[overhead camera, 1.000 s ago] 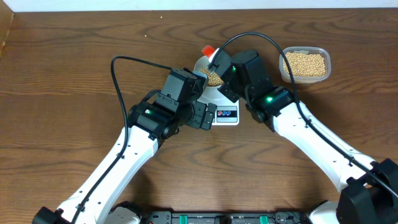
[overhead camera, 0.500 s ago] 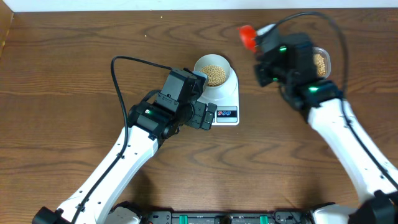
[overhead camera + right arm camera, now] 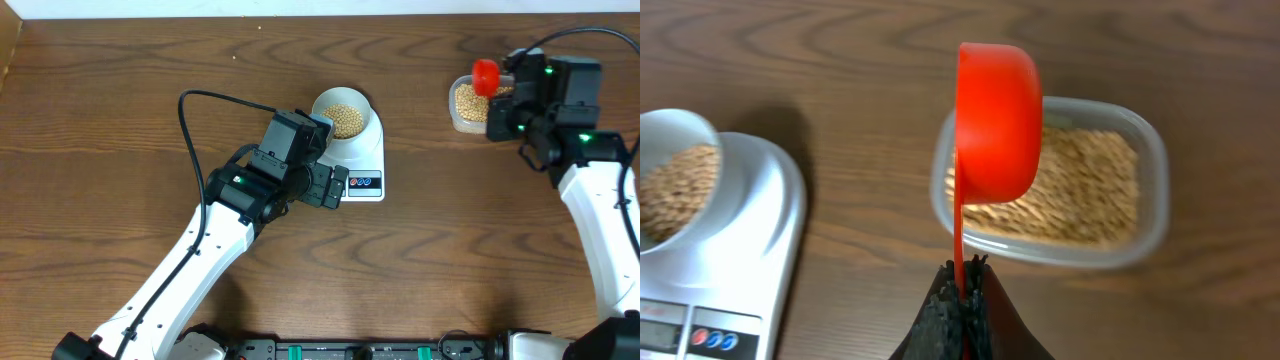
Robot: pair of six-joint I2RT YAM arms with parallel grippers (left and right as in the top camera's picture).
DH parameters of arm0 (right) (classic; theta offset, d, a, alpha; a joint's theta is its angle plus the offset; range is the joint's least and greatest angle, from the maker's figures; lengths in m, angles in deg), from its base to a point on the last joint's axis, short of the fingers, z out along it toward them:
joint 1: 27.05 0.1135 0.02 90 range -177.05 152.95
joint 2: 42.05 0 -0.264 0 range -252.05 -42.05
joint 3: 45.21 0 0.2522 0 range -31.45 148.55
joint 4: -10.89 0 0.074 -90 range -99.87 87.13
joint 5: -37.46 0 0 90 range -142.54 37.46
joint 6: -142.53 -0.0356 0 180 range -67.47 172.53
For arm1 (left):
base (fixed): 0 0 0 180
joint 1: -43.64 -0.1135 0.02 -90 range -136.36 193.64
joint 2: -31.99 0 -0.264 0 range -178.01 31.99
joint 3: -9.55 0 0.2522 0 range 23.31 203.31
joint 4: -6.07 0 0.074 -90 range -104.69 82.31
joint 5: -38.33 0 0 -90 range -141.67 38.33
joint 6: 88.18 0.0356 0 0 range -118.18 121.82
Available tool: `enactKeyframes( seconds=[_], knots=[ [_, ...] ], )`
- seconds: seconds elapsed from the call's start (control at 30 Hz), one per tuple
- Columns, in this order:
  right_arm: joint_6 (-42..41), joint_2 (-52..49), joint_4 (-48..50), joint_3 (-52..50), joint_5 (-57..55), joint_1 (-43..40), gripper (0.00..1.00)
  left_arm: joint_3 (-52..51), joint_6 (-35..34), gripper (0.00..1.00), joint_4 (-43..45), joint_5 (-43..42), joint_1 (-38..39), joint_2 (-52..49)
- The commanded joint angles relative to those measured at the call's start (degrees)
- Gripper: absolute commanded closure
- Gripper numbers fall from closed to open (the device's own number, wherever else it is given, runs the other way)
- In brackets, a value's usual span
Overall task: Scoop item into bowl and weigh 50g on scale
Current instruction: 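Carry the red scoop back to the chickpea tub, then dip the red scoop into the chickpeas with the right gripper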
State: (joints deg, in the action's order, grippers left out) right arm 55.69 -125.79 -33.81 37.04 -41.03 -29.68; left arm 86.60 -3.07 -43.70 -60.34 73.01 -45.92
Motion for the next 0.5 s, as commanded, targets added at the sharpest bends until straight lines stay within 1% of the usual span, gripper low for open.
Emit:
enactKeyframes(
  seconds=[0.0,0.2,0.47],
  knots=[
    [-0.74,-1.81,-0.76,0.13,0.85,-2.91,0.99,-0.44,-0.13,0.02,-0.22,0.33,0.09,-0.33],
    [-0.76,-7.23,0.42,0.13,0.87,-5.33,0.99,-0.44,-0.13,0.02,-0.22,0.33,0.09,-0.33],
    [-0.83,-14.53,5.9,0.13,1.11,-5.42,0.99,-0.44,-0.13,0.02,-0.22,0.33,0.09,-0.33]
  ],
)
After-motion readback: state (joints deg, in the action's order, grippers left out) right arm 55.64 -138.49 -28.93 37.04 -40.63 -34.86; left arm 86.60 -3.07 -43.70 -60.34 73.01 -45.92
